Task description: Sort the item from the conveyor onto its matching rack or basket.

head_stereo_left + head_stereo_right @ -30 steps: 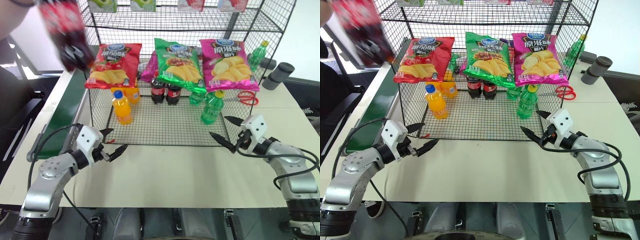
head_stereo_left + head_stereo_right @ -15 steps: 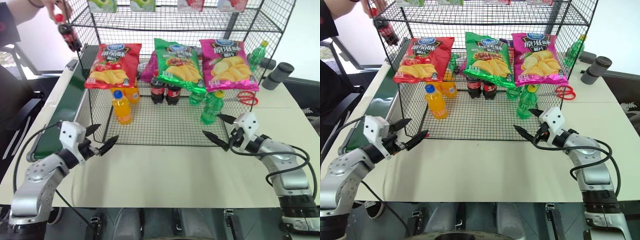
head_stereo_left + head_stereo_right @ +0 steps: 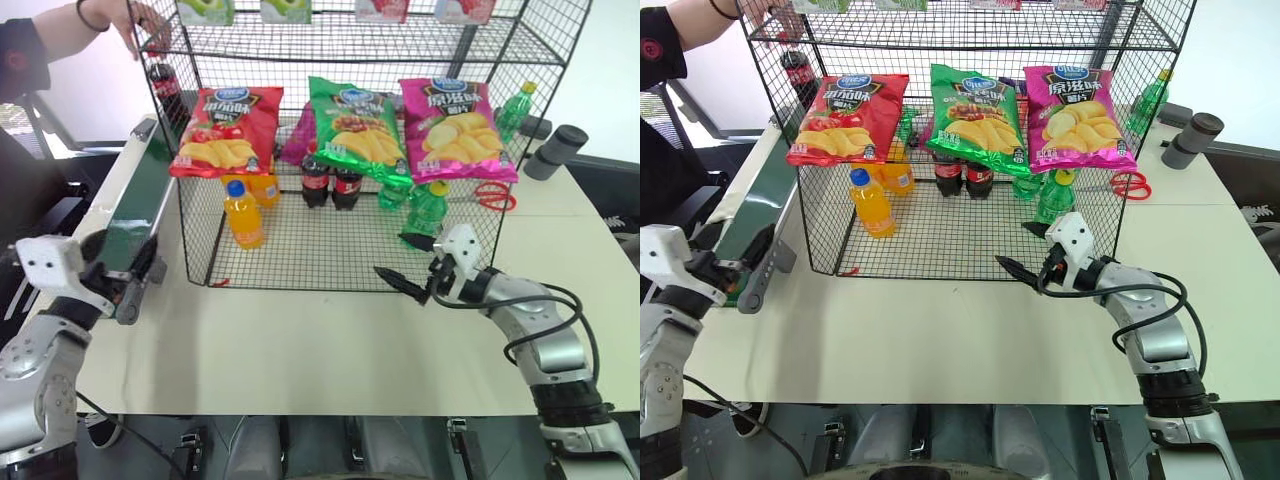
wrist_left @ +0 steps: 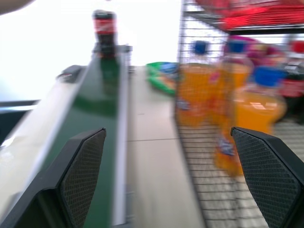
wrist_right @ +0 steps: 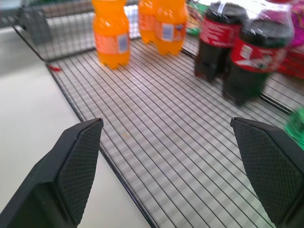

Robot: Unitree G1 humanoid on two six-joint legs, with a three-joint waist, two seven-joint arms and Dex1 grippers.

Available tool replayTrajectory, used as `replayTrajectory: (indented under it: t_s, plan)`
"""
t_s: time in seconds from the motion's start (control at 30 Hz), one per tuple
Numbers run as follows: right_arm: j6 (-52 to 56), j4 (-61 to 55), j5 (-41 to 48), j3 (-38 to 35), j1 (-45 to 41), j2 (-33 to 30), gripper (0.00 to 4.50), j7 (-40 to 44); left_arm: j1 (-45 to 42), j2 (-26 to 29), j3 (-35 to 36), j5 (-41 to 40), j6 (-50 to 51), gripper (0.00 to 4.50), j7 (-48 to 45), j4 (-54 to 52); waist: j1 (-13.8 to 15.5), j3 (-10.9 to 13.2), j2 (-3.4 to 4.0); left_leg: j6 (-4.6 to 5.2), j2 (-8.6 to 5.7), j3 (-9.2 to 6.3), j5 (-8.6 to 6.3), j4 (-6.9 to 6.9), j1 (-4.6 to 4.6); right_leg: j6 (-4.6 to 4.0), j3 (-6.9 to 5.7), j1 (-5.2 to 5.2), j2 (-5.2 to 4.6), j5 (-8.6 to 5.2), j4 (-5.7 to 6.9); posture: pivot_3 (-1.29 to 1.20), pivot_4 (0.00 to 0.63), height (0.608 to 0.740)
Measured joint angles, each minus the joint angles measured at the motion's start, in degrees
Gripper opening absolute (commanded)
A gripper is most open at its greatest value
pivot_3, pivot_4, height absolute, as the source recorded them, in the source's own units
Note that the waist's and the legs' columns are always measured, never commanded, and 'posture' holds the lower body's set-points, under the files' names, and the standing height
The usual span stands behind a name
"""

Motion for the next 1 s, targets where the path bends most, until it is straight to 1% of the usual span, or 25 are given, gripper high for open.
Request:
replayTrajectory:
  t_s: [0.2,0.27,0.37,0.5,0.63,0.87,1.0]
  plan:
    - [1.9,-3.8,0.5,2.5,-0.3,2.5,4.47,-0.6,0.0,-1.1,0.2,1.6,-1.0,4.50,1.6,2.3,0.0,0.0,-0.08,0.00,0.00,-0.01,0.00,0.00,0.00,0.00,-0.01,0.00,-0.02,0.00,0.01,0.00,0.150,0.734]
    - [1.8,-4.3,0.5,3.8,-0.5,4.4,4.47,-1.0,-0.4,-1.3,-0.8,3.6,-2.0,4.50,2.6,3.3,0.0,0.0,-0.08,0.00,0.00,-0.01,0.00,0.00,0.00,0.00,-0.01,0.00,-0.02,0.00,0.01,0.00,0.150,0.734]
    - [1.1,-4.4,0.3,6.1,-0.8,7.3,4.47,-1.3,-1.3,-2.9,-1.9,5.4,-3.8,4.50,4.0,5.0,0.0,-0.1,-0.10,0.00,0.00,-0.01,0.00,0.00,0.00,0.00,-0.02,0.00,-0.03,0.00,0.01,0.00,0.150,0.734]
    - [-0.7,-4.4,-0.4,8.3,-0.8,9.6,4.47,-1.5,-1.9,-3.3,-3.1,6.7,-5.0,4.50,4.5,6.1,0.0,-0.1,-0.11,0.00,0.00,-0.02,0.00,0.00,-0.01,0.00,-0.03,-0.01,-0.05,0.00,0.01,0.00,0.150,0.734]
    - [-2.8,-4.2,-2.3,11.0,-0.8,10.2,4.47,-1.1,-2.6,-3.3,-3.9,7.4,-6.2,4.50,4.4,6.8,0.0,-0.1,-0.12,0.00,0.00,-0.02,0.00,0.00,-0.01,0.00,-0.04,-0.01,-0.07,0.00,0.01,0.00,0.150,0.734]
    - [-4.1,-2.8,-3.1,11.3,-1.6,11.2,4.47,-1.7,-2.9,-3.3,-4.0,8.4,-6.5,4.50,5.1,7.7,-0.1,-0.1,-0.12,0.00,0.00,-0.03,0.00,0.00,-0.01,0.00,-0.05,-0.01,-0.08,0.00,0.01,0.00,0.150,0.734]
    - [-4.6,-1.8,-3.6,11.3,-2.1,11.6,4.47,-1.8,-3.3,-4.4,-4.3,8.5,-6.5,4.50,5.9,8.0,0.0,-0.1,-0.12,0.00,0.00,-0.03,0.00,0.00,-0.01,0.00,-0.05,-0.01,-0.09,0.00,0.01,0.00,0.150,0.734]
